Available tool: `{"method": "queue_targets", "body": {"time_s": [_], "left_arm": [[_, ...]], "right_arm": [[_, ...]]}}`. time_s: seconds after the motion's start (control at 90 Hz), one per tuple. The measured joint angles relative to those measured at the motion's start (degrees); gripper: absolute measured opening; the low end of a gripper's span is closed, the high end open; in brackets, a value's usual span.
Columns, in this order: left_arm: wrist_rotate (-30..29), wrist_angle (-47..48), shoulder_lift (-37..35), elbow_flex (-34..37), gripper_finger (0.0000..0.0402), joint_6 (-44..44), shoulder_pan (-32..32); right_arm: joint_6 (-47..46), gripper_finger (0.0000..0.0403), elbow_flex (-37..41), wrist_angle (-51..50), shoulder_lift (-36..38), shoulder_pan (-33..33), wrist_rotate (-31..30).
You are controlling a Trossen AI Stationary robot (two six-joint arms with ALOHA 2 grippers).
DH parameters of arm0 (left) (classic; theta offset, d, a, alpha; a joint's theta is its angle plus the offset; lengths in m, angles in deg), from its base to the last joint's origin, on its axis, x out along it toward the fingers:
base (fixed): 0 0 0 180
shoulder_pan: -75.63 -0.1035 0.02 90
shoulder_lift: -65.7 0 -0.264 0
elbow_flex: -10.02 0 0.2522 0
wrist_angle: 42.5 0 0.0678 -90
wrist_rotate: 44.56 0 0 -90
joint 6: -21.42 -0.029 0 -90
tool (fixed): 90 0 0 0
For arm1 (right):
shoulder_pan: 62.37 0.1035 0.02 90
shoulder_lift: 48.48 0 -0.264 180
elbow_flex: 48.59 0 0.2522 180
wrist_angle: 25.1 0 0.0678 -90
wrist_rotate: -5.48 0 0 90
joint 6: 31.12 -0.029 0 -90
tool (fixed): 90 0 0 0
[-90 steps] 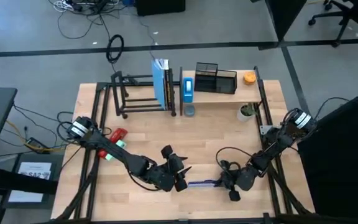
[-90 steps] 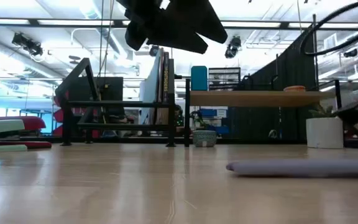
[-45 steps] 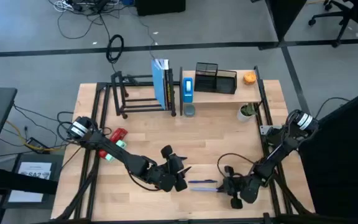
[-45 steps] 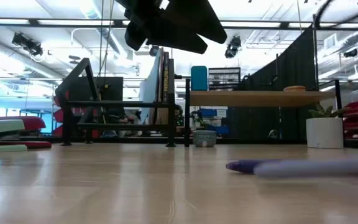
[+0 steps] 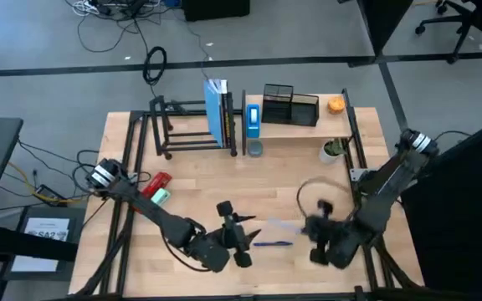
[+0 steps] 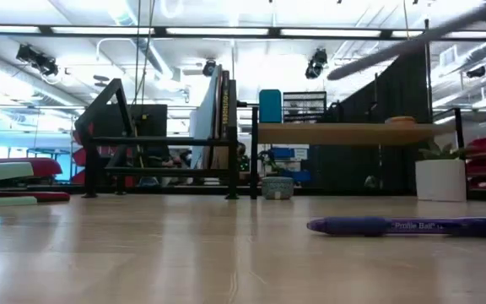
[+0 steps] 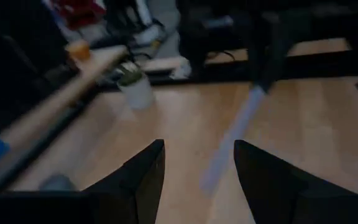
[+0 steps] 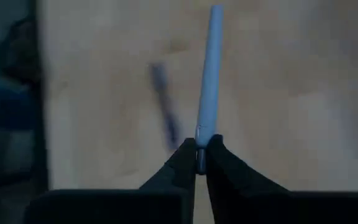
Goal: Stock shelves
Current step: Put the purple ball pen into the pen organizer on the shelf
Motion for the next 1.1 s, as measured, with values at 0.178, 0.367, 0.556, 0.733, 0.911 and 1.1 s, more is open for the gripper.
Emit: {"method": "queue_targets", "body": {"time_s": [0.178,0.367,0.556,0.733,0.911,1.1], "left_arm": [[-1.7,3.4,0.0,0.0,0.0172,1.6,0.7],[-1.5,4.6,0.1,1.0,0.0172,7.0,0.7],[1.6,3.4,0.1,1.6,0.0172,10.2,0.9],[7.3,-4.8,0.1,1.6,0.0172,6.8,0.9],[10.8,-13.6,0.1,1.6,0.0172,1.3,0.3],[11.4,-17.2,0.1,1.6,0.0172,0.9,-0.1]], "right_arm": [[1.4,0.0000,-13.1,-21.5,1.0,-11.9,0.0],[15.6,0.0000,-24.4,-28.8,1.0,-31.8,0.5],[36.0,0.0000,-35.2,-27.7,-0.3,-53.5,7.6],[49.6,0.0000,-45.0,-29.2,-4.7,-73.4,20.3],[53.3,0.0000,-52.1,-29.2,-11.3,-86.3,37.4],[52.6,0.0000,-54.9,-29.2,-15.5,-92.6,48.2]]}}
